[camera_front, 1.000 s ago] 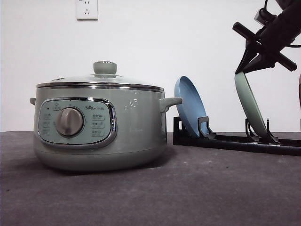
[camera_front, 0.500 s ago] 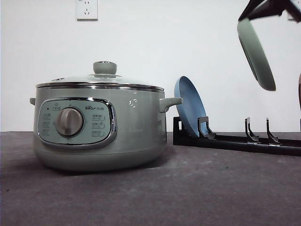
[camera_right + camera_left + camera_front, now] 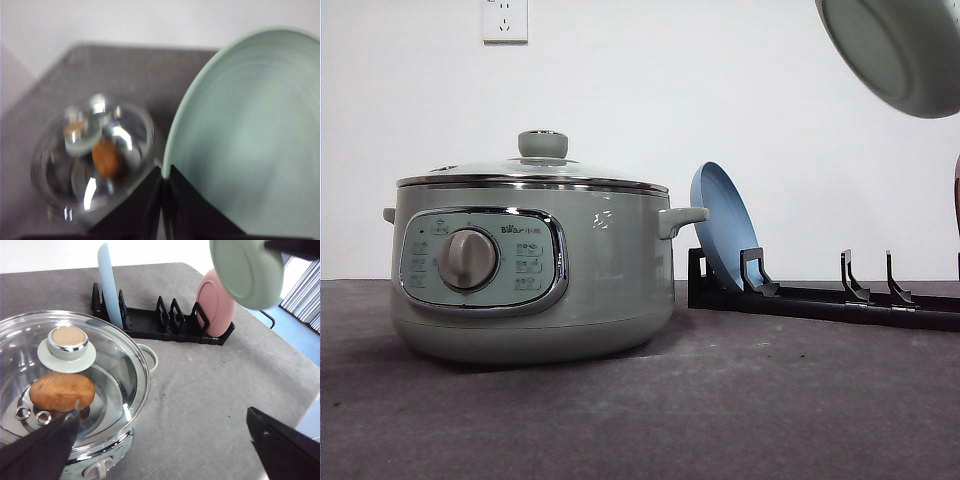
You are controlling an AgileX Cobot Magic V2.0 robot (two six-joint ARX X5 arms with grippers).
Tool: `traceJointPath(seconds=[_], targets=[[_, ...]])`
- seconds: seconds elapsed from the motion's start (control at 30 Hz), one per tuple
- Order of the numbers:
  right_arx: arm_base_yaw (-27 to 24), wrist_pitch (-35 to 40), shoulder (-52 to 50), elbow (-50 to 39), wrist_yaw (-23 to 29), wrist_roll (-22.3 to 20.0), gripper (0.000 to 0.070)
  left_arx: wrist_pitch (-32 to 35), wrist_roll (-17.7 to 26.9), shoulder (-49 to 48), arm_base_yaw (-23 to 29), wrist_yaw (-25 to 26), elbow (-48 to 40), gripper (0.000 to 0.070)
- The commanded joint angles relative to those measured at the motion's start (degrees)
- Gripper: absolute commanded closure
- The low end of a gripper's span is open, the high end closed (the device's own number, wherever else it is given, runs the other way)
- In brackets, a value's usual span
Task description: Transfer potato from steamer to green plate
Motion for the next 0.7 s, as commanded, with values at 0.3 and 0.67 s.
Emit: traceJointPath(seconds=[0.3, 0.67], targets=[[16.96, -13.66, -5.14, 1.14, 15.10, -4.93, 0.0693, 0.26, 0.74, 0.24, -0.26, 0.57, 1.31, 0.0000], [37.41, -22.01, -6.57, -0.45, 34.80, 3.71, 0.0693, 0.28, 1.09, 0.24, -0.26, 0.57, 1.31, 0.0000]])
